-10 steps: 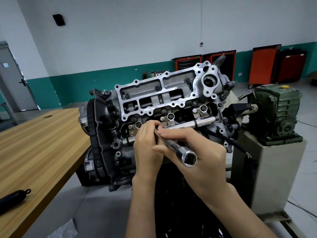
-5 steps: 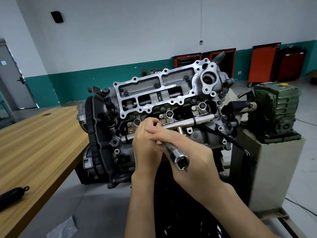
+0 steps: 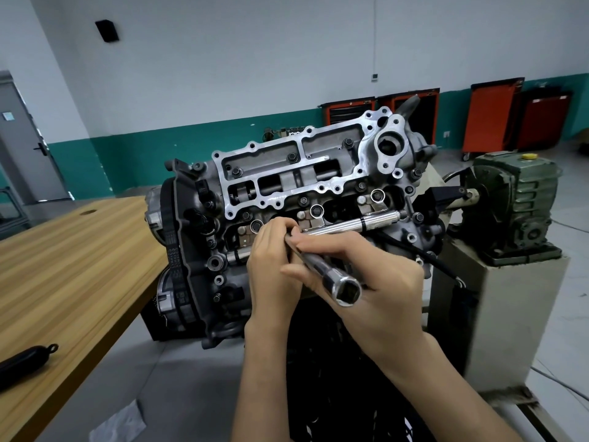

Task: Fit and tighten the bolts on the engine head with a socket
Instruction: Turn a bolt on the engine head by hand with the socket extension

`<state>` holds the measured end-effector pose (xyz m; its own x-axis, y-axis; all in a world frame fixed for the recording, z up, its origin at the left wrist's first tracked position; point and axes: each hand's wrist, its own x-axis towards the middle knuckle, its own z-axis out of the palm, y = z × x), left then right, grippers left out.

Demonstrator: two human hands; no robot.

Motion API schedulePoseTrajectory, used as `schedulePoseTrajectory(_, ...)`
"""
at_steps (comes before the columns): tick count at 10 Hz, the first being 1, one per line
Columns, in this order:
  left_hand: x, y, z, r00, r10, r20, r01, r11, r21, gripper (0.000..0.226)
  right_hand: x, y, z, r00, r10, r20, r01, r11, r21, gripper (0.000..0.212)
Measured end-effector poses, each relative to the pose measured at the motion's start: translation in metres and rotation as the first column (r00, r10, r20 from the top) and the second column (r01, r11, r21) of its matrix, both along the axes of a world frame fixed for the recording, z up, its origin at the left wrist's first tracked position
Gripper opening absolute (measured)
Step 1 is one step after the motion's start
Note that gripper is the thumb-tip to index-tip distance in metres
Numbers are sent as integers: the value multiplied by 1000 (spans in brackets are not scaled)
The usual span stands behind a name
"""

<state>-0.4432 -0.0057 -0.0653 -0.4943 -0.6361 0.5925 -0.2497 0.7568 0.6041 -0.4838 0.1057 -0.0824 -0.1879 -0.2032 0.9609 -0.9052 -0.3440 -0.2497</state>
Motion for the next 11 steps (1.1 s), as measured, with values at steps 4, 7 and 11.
schedulePoseTrajectory(4, -8, -14, -20, 992, -3, -123, -3, 999, -51, 11, 2, 1, -5, 997, 82, -5, -82, 997, 3, 25)
schedulePoseTrajectory(7, -7, -17, -36, 978, -86, -191, 55, 985, -162, 5, -1, 0, -2, 999, 52, -2, -52, 999, -11, 23)
schedulePoseTrajectory(11, -10, -17, -27, 963, -132, -235, 151, 987, 62, 42, 6, -1, -2, 995, 95, -3, -95, 995, 41, 27)
